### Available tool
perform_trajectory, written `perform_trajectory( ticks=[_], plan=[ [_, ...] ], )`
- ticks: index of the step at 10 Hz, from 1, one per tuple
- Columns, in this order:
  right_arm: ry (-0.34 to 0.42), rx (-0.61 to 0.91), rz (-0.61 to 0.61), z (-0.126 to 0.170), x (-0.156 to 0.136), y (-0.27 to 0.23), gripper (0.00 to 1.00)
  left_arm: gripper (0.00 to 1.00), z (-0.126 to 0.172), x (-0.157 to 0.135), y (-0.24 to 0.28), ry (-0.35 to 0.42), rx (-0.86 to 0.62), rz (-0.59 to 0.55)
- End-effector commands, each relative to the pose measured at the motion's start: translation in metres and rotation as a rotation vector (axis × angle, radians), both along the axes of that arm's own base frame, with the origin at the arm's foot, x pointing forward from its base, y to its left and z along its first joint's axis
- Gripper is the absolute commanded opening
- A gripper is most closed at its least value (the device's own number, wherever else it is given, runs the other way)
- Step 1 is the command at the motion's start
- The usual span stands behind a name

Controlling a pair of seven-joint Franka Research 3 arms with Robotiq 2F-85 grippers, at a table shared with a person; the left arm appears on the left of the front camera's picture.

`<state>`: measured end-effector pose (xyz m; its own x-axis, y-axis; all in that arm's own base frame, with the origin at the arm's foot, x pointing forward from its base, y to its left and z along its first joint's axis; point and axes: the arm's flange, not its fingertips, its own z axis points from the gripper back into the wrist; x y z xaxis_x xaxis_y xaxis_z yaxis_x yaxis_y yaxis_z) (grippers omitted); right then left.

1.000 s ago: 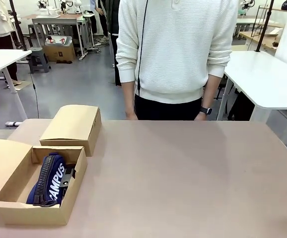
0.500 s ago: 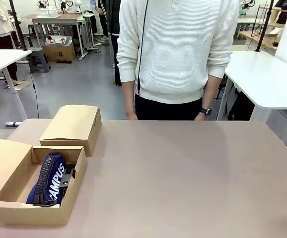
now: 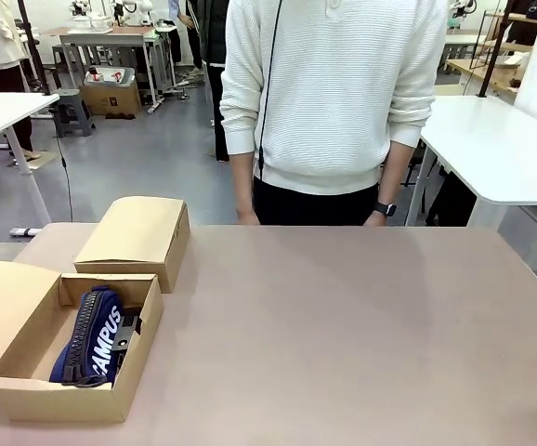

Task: Place items inside the box.
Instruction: Close the lid of the Mailer Box closest to the robot.

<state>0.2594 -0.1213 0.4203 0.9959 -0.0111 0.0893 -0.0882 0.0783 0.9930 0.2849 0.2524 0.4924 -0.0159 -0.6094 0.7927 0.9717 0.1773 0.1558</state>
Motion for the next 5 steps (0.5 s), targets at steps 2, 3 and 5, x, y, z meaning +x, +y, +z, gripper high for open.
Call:
perform_trajectory(
  ticks=[2,3,5],
  plan=[
    [-0.014,0.008,0.001,0.001,-0.001,-0.002,1.00,1.00,-0.007,-0.004,-0.012,0.105,-0.032,-0.067],
    [-0.014,0.008,0.001,0.001,-0.001,-0.002,1.00,1.00,-0.007,-0.004,-0.012,0.105,-0.032,-0.067],
    [-0.014,0.008,0.001,0.001,-0.001,-0.002,1.00,1.00,-0.014,-0.005,-0.006,0.024,0.016,-0.114]
  ],
)
